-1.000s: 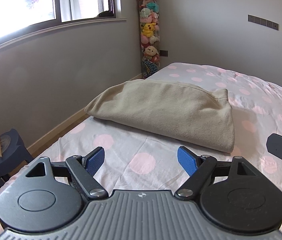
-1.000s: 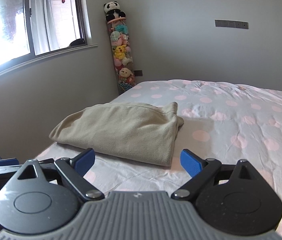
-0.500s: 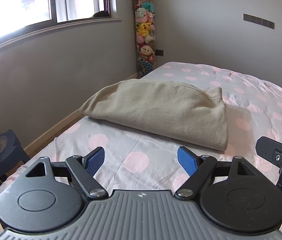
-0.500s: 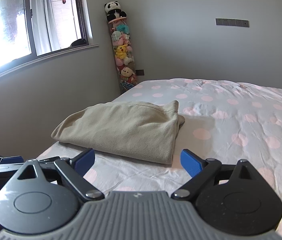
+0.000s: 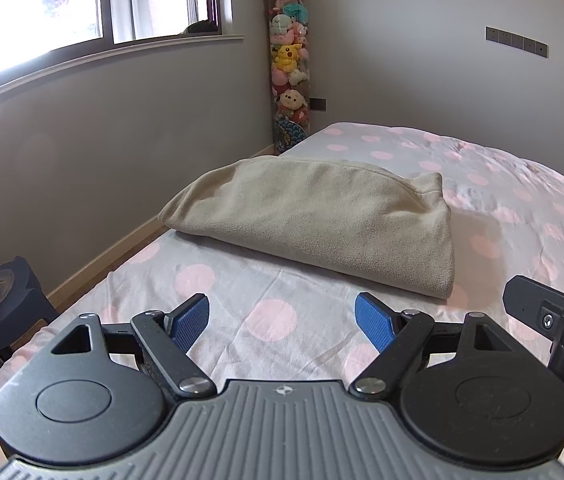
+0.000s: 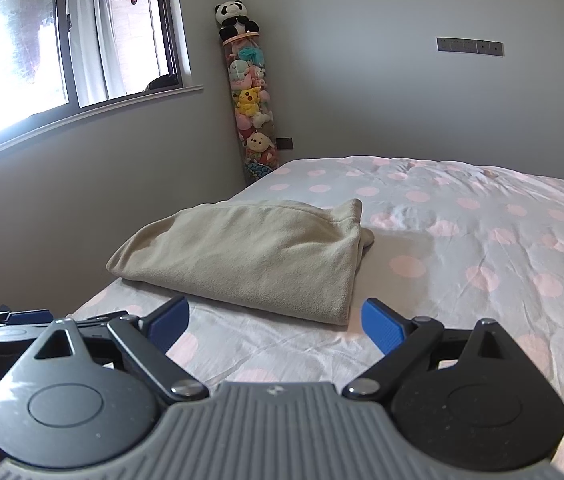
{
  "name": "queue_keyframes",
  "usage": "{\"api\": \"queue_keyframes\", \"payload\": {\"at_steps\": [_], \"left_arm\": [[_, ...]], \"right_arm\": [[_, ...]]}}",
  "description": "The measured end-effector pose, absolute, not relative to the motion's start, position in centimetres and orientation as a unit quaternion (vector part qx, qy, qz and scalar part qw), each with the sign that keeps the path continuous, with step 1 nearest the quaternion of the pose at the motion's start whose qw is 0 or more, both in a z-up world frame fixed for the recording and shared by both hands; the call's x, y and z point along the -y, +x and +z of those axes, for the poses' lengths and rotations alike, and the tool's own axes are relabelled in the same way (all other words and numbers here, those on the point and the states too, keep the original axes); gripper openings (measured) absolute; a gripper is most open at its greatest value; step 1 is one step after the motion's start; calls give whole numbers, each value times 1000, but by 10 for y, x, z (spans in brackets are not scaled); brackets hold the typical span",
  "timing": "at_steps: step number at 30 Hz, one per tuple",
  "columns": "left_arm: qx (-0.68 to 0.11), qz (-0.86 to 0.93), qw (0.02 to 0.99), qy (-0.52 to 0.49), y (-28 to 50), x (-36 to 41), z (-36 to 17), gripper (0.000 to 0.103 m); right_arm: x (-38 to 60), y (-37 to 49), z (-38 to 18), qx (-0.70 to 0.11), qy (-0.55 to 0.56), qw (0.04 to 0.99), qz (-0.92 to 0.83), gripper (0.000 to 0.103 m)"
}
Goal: Fold clothes
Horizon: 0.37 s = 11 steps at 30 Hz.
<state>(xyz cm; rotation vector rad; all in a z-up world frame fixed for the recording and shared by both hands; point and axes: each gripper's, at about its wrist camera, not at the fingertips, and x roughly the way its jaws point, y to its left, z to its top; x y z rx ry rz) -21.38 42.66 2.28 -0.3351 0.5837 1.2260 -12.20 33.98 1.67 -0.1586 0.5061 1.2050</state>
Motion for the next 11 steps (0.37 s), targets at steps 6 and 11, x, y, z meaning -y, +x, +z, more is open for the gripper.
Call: {"api": "queue_keyframes", "payload": {"at_steps": [6,11], "left_arm": [[-268,563,766,-154,-215,-425,23,80],[-267,562,768,-152,-214,-423,23,80]], "right_arm": [[-339,-124,17,-234,-76,790,562,94],[-339,-124,17,-235,-77,789,563,94]]}}
